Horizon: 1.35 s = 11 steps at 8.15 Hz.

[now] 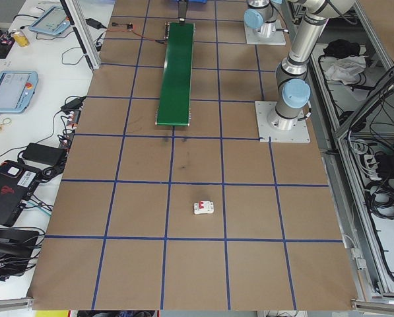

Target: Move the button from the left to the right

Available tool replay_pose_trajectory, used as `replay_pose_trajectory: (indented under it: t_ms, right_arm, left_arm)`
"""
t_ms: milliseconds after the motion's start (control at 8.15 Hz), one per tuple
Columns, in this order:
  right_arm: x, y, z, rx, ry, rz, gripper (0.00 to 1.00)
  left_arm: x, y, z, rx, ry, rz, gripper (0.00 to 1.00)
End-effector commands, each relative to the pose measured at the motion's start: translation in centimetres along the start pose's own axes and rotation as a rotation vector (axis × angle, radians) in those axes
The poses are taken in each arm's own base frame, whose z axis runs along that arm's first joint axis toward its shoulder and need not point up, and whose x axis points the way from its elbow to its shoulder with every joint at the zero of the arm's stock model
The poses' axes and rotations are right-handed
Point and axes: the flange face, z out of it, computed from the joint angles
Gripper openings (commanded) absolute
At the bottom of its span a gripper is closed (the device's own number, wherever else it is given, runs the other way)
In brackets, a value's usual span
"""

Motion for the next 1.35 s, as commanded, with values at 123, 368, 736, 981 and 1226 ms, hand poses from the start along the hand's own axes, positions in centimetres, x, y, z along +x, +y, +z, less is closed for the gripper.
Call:
replay_pose_trajectory:
  t_ms: [123,368,736,981,1226]
  right_arm:
    - [6.5,6.3,12.8,0.145,0.071,-0.280,0.00]
    - [7.2,6.6,17.1,0.148,0.051,-0.301,0.00]
    - [7.1,6.7,16.9,0.146,0.045,-0.306,1.00]
    - [6.7,7.3,13.6,0.125,0.078,-0.298,1.00]
    - [3.2,7.7,6.8,0.167,-0.002,-0.197,1.00]
  left_arm:
    - [0.0,0.1,-0.2,0.004,0.000,0.001,1.00]
    - [0.0,0.1,-0.2,0.004,0.000,0.001,1.00]
    - [0.0,0.2,-0.2,0.004,0.000,0.001,1.00]
    - [0.0,0.2,-0.2,0.004,0.000,0.001,1.00]
    - [0.0,0.2,-0.2,0.004,0.000,0.001,1.00]
